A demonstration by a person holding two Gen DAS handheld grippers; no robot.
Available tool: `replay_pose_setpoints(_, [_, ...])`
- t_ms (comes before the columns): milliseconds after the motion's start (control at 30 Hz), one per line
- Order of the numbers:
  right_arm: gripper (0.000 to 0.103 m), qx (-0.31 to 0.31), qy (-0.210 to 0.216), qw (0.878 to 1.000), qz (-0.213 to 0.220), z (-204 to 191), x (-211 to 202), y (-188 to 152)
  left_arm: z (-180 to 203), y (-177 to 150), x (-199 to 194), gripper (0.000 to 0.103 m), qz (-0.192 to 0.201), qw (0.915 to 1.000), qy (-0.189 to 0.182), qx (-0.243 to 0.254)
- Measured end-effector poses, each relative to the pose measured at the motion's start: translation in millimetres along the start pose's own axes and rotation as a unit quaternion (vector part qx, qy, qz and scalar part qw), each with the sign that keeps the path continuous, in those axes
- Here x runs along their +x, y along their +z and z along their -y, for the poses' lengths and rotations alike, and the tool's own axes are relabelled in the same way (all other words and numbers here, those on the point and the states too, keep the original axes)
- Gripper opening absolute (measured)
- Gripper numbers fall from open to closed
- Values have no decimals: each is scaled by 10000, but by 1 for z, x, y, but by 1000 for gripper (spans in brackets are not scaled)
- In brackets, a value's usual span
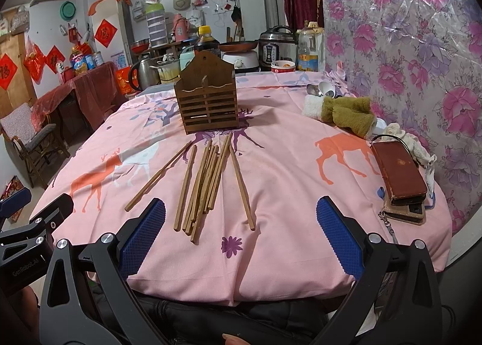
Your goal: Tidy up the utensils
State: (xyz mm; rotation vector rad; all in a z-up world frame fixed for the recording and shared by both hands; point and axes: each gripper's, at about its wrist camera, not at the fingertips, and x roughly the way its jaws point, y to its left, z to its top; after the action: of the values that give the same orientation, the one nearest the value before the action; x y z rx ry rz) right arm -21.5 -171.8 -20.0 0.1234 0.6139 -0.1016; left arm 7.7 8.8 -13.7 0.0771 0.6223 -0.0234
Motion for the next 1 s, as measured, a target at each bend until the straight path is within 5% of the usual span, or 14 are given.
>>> replay_pose_setpoints(1000, [97, 4, 9, 10000, 4, 0, 0, 0, 2, -1, 1, 98, -39, 10000, -2, -6])
